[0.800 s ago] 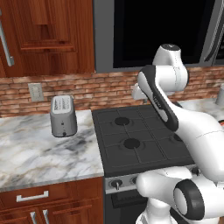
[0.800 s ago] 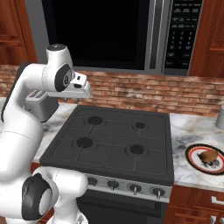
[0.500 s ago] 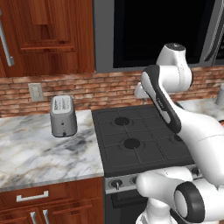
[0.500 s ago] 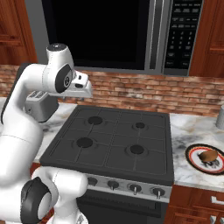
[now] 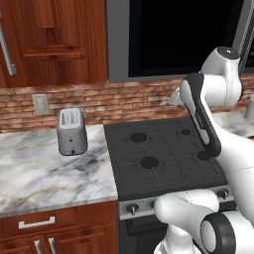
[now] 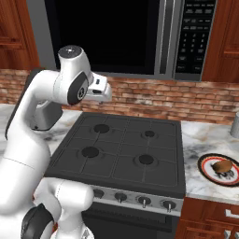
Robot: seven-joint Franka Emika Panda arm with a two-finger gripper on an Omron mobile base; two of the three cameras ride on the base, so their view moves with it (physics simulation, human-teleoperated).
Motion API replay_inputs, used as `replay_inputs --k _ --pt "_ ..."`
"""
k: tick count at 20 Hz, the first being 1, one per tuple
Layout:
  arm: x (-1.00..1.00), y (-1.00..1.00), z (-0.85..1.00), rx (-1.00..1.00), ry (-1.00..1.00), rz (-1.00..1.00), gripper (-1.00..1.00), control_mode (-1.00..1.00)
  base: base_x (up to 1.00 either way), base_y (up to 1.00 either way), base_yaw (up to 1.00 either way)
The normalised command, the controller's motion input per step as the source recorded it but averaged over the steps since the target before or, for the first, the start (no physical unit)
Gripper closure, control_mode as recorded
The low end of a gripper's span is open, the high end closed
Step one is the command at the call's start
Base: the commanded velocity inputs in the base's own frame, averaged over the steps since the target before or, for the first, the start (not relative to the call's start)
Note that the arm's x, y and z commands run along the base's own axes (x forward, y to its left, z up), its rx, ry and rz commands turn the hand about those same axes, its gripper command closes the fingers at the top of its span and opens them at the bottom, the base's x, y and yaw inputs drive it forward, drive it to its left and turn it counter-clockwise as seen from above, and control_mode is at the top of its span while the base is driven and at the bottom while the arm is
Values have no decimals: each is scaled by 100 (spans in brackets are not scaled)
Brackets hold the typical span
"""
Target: Pick the potato from the counter and place it in the microwave. Then turn on the microwave.
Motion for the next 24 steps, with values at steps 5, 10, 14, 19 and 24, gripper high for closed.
replay_inputs --k 5,10,14,19,24 --pt "0 -70 28 4 -13 -10 -100 -100 0 0 0" --pt "0 -68 37 4 -12 -16 -100 -100 0 0 0" --pt "0 -64 41 4 -7 -17 -100 -100 0 0 0" --pt "0 -68 34 6 -5 -14 -100 -100 0 0 0" --pt "1 -68 32 6 -5 -10 -100 -100 0 0 0"
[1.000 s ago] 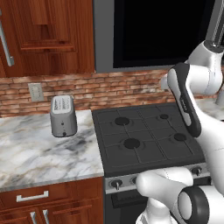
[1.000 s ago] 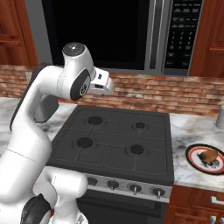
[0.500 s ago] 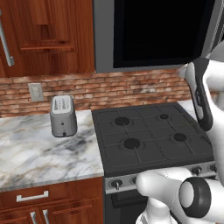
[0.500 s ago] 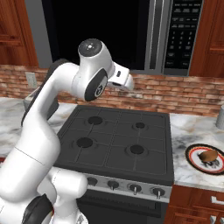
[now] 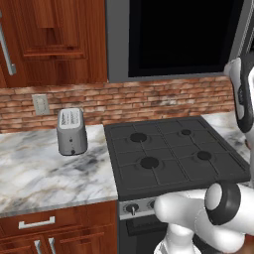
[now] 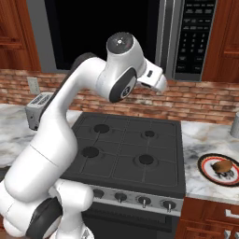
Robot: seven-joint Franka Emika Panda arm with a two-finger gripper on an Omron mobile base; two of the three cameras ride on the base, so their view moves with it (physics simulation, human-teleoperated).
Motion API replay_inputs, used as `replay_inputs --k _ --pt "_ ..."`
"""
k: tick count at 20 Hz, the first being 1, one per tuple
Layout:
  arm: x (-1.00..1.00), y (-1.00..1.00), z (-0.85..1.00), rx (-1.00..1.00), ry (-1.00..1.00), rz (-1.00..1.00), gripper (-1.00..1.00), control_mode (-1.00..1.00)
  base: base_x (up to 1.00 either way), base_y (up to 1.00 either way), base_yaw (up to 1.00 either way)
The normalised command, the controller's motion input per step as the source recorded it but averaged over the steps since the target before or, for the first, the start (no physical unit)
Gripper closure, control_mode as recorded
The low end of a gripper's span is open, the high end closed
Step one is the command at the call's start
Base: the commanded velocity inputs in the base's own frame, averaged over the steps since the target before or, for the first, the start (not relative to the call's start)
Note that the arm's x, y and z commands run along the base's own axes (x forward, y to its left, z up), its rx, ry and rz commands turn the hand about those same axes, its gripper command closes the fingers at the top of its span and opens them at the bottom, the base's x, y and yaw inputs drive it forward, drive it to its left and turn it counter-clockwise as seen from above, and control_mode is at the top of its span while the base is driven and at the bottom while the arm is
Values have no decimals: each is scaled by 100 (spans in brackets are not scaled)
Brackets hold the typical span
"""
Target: Pick the potato from the counter and place it in the microwave. Then turn on the microwave.
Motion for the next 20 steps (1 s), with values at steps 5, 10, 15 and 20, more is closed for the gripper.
replay_inputs --k 5,10,15,20 --pt "10 -62 25 7 -7 -4 -100 -100 0 0 0" --pt "25 -44 23 5 -12 0 -100 -100 0 0 0" --pt "25 -21 16 3 -10 0 -100 -100 0 0 0" --pt "17 0 28 0 -9 0 -100 -100 0 0 0"
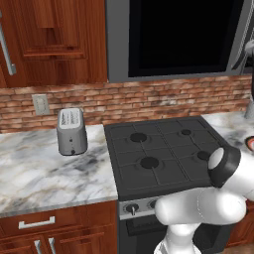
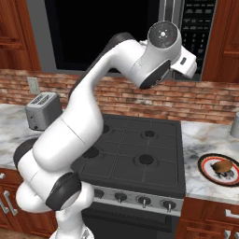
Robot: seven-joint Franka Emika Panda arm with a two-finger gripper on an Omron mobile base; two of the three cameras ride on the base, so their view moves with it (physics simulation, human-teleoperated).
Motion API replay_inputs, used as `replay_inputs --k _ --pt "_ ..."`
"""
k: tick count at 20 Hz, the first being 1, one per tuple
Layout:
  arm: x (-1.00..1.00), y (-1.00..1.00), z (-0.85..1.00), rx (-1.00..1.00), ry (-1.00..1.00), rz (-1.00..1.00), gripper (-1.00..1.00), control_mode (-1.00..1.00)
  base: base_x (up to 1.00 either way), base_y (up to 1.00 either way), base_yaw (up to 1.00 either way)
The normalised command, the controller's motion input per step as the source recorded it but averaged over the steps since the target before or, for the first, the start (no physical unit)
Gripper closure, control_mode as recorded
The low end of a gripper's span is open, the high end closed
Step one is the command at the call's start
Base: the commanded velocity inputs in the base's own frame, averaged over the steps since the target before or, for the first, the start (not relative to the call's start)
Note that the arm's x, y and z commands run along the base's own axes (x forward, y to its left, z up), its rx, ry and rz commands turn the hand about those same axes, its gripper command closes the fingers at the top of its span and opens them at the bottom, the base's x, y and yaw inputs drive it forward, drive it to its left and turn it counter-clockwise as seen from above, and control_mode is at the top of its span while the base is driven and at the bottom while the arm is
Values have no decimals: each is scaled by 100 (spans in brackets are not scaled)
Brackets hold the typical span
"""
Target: Pick the potato from the counter and place it in the microwave. Then turn on the microwave.
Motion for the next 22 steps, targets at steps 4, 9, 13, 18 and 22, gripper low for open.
replay_inputs --k 4,9,13,18,22 --pt "13 0 25 0 -9 0 -100 -100 0 0 0" --pt "28 0 5 0 -3 0 -100 -100 0 0 0" --pt "36 9 0 0 0 0 -100 -100 0 0 0" --pt "16 10 4 0 -2 2 -100 -100 0 0 0" --pt "26 3 0 0 0 3 -100 -100 0 0 0"
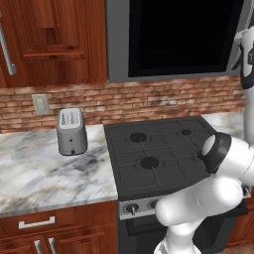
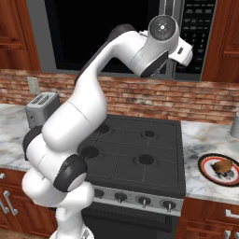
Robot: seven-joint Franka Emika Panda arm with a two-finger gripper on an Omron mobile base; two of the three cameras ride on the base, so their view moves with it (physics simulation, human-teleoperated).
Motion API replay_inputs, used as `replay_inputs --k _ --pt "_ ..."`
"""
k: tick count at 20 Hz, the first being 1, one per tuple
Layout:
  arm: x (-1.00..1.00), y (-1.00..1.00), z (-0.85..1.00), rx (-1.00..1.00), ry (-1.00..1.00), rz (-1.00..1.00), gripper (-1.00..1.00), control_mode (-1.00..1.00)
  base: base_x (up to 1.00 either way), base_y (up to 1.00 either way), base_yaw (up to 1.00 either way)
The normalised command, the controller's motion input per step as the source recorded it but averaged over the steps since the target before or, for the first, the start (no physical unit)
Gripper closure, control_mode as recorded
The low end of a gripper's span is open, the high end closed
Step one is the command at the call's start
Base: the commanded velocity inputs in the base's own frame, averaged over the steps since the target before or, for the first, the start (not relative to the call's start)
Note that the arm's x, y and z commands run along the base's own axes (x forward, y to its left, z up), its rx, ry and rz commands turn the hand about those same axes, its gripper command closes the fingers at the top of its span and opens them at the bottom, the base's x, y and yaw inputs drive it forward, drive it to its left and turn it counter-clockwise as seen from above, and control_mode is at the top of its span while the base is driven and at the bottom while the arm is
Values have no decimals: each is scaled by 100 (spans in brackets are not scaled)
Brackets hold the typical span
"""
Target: Pick the potato from the counter and place it in the microwave. Then turn on the microwave.
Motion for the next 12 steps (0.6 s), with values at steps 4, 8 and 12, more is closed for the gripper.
replay_inputs --k 4,8,12 --pt "41 0 0 0 0 3 -100 -100 0 0 0" --pt "45 0 0 0 0 3 -100 -100 0 0 0" --pt "38 0 0 0 0 1 -100 -100 0 0 0"
